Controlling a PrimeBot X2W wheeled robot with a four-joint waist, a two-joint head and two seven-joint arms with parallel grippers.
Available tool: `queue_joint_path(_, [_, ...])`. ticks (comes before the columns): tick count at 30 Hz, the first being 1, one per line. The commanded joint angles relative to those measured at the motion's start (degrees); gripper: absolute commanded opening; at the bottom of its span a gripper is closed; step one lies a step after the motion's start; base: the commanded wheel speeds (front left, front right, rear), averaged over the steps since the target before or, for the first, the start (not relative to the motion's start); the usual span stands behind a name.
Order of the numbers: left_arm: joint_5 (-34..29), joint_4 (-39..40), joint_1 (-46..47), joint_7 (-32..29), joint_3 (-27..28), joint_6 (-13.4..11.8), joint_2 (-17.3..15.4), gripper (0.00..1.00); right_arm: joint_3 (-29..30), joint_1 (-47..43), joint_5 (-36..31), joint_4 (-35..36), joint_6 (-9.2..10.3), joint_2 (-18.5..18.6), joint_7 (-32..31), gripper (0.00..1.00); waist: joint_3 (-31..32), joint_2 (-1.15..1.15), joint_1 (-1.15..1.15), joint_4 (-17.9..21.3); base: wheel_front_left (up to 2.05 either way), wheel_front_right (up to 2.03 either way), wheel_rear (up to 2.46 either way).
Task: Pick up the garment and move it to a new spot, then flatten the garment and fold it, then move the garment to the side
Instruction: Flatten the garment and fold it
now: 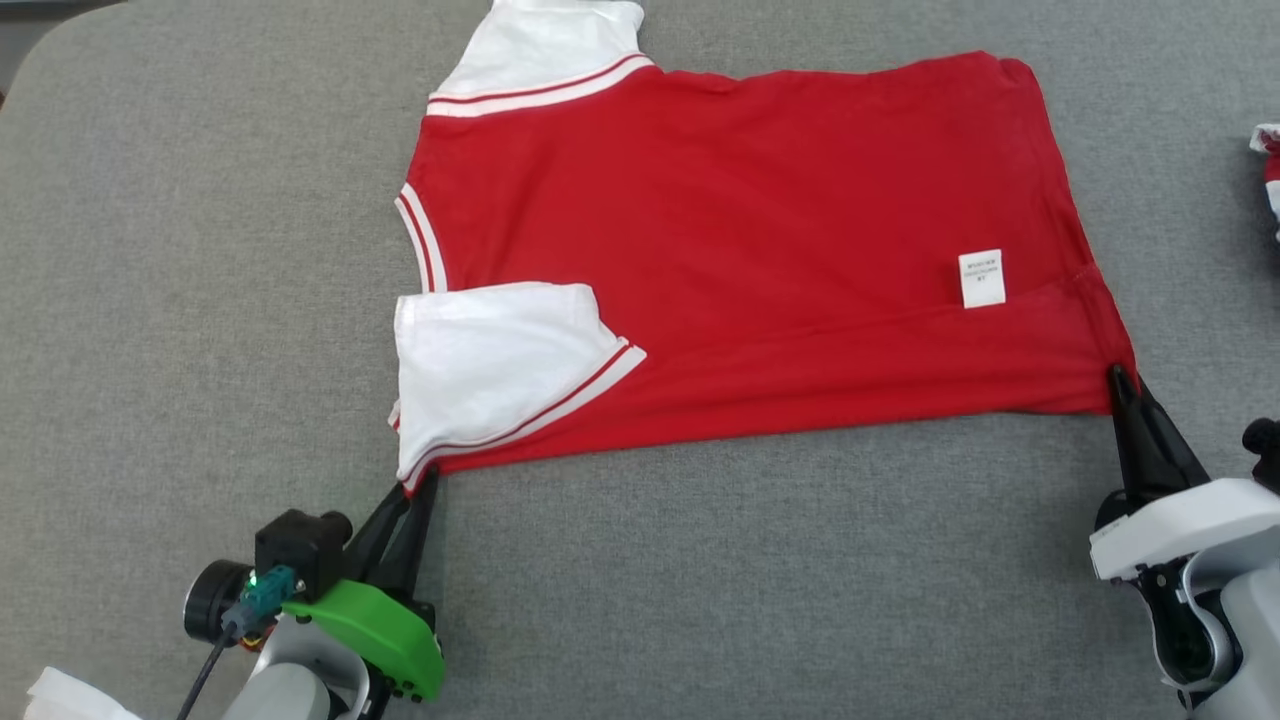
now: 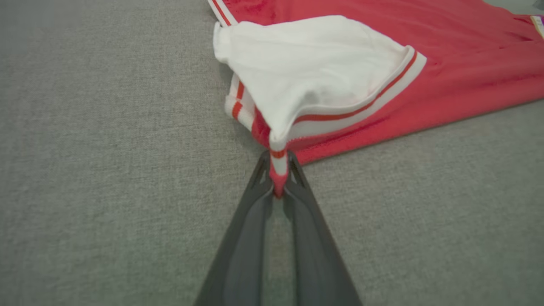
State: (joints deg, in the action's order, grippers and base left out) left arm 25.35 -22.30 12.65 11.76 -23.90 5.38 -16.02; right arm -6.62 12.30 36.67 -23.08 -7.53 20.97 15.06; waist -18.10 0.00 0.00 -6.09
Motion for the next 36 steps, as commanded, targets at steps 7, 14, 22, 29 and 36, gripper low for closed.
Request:
queue_joint_path(7, [0.64, 4.74, -6.63, -0.92, -0.31, -0.54, -3.21, 0.0, 2.94, -8.64, -1.23, 5.9, 0.09, -1.04, 0.14, 0.0, 1.88, 0.0, 0.0, 1.37, 0.0, 0.0, 0.0])
queue_joint_path(14, [1.16, 11.84, -13.81, -3.41, -0.76, -2.9, -4.88, 0.0, 3.65, -15.32, -3.0, 9.74, 0.09, -1.31, 0.14, 0.0, 2.89, 0.0, 0.0, 1.75, 0.0, 0.0, 0.0])
queue_joint_path(22, [0.51, 16.58, -18.42, -5.96, -1.97, -5.51, -5.66, 0.0, 5.0, -20.77, -4.23, 11.01, 0.09, -1.69, 0.14, 0.0, 4.5, 0.0, 0.0, 1.5, 0.0, 0.0, 0.0])
queue_joint_path(29, [-0.79, 16.81, -17.72, -5.98, -2.27, -7.18, -5.8, 0.3, 5.68, -22.04, -4.56, 11.06, 0.09, -2.93, 0.14, 1.0, 5.37, 0.0, 0.0, 1.67, 0.0, 0.0, 0.0])
queue_joint_path(36, [1.67, 17.64, -17.8, -5.81, -1.27, -8.78, -3.26, 1.0, 8.35, -22.95, -5.81, 12.62, 0.07, -4.76, 0.14, 1.0, 5.62, 0.0, 0.0, 1.64, 0.0, 0.0, 0.0])
